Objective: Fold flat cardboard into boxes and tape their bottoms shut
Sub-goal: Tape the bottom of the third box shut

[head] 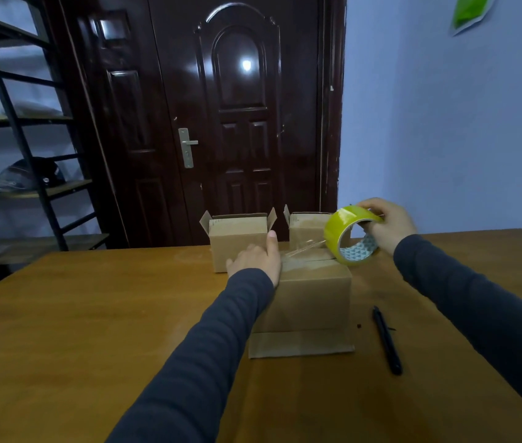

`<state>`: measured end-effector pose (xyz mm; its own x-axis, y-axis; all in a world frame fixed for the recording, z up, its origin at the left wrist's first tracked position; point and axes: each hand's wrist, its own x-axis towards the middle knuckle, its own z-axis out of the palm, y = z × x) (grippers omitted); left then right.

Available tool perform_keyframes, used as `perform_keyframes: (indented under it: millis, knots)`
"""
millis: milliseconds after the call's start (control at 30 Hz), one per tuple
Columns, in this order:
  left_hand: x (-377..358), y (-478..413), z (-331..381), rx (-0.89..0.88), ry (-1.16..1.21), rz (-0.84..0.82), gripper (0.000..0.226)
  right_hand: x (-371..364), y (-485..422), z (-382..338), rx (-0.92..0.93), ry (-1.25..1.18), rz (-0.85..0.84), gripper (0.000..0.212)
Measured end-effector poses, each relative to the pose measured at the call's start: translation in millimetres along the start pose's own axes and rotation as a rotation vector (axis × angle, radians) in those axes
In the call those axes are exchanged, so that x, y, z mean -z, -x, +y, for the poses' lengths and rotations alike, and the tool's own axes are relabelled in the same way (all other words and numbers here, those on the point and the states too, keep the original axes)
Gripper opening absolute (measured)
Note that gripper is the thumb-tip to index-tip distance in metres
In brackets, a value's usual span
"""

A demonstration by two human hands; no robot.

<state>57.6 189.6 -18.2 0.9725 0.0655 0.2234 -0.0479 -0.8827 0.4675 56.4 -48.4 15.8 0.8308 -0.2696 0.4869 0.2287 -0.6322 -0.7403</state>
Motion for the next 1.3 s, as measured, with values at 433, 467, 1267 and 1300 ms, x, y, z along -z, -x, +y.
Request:
perform_keyframes:
  millis: [433, 467, 1267, 1300]
  knots:
    - [-4, -6, -2, 0.068, 0.010, -0.042, 0.062, 23, 24, 21, 0.270, 0.805, -0.226, 0.054]
    - [-4, -6, -2, 0.064, 0.001, -0.052, 0.061, 21, 26, 24, 0.253, 0.807, -0.229, 0.055]
    - [-33, 4, 73, -0.077, -0.296, -0.186, 0.056, -14, 53, 27, 0.291, 1.014, -0.253, 0.060]
    - [-35, 6, 75, -0.102, -0.343, -0.193, 0.062, -14, 53, 24, 0.318, 1.032, -0.240, 0.055]
